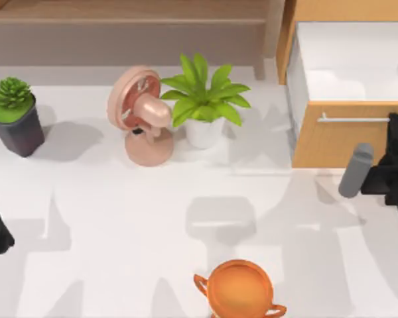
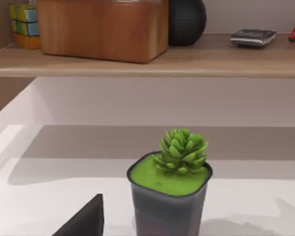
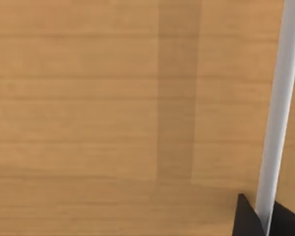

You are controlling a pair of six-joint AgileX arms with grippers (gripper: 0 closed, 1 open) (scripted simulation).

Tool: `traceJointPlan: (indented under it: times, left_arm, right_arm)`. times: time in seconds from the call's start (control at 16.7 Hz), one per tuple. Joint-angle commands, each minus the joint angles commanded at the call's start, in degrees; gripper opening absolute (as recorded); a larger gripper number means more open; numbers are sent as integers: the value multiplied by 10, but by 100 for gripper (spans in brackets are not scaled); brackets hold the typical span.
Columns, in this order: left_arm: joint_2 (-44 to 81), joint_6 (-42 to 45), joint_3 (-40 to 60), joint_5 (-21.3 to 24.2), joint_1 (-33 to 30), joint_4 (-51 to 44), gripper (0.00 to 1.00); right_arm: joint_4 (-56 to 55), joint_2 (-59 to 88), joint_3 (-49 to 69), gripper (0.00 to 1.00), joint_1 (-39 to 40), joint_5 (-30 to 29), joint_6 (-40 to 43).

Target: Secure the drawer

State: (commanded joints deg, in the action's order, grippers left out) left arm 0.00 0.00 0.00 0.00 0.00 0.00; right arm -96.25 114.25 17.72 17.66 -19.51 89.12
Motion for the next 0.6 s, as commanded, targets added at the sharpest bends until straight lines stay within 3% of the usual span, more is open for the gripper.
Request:
traceJointPlan:
  times: [0.3, 0.6]
  left_arm:
    - [0, 0, 0, 0, 0, 0, 100]
    - [0, 0, 0, 0, 0, 0, 100]
  right_arm:
    - [11, 6, 9, 0, -4, 4, -2]
    - [61, 28, 92, 0, -23, 24, -2]
